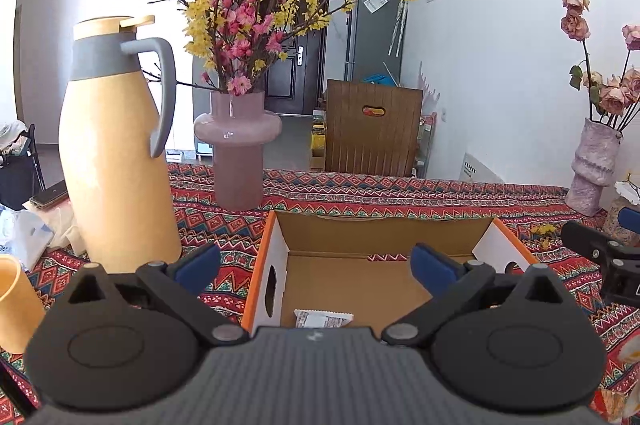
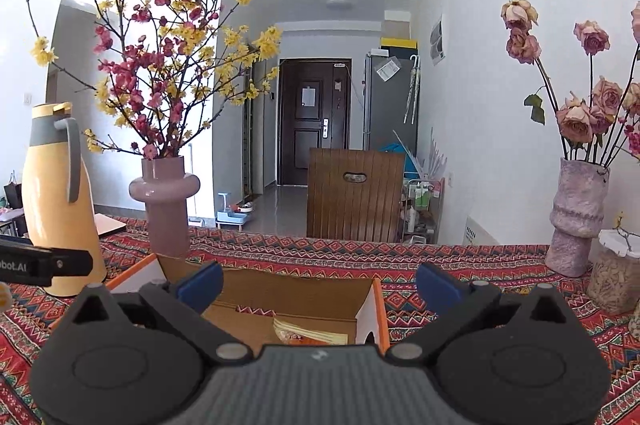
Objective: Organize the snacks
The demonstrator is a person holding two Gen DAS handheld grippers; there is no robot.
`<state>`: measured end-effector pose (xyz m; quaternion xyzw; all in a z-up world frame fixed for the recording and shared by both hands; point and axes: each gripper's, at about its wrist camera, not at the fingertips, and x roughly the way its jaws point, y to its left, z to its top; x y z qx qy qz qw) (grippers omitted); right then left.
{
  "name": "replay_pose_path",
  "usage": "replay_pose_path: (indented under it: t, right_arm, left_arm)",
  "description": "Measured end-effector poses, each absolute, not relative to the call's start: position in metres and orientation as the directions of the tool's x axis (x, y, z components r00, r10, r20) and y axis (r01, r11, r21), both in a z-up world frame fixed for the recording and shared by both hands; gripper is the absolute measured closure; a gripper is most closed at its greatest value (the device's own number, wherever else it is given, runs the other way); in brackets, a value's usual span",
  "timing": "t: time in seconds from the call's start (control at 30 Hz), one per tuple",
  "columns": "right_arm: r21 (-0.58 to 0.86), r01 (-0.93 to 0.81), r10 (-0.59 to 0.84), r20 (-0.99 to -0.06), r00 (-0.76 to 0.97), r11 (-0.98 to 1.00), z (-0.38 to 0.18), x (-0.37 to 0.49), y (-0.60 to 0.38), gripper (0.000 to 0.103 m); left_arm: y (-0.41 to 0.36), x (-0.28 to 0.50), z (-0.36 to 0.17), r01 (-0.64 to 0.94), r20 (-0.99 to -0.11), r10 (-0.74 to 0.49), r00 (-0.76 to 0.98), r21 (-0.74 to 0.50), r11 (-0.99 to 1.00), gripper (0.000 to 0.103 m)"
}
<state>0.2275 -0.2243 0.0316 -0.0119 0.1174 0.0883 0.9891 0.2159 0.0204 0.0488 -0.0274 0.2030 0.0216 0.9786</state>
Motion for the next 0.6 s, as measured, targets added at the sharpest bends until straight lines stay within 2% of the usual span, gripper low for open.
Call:
replay_pose_path:
  t: [0.27, 0.6]
  right_arm:
    - [-0.009, -0.190, 0.184, -0.197, 0.963, 0.982, 0.048, 0.191, -0.223, 0.000]
    - [0.011, -0.199, 0.197, -0.201, 0.960, 0.980, 0.046, 0.145, -0.224, 0.000]
  left_arm:
    - [0.023, 0.178, 0.062, -0.061, -0.377, 0.039, 0.925, -0.046, 0.997, 0.000]
    - [0.027, 0.137, 0.062, -0.059, -0.381, 0.031, 0.924, -0.063, 0.996, 0.000]
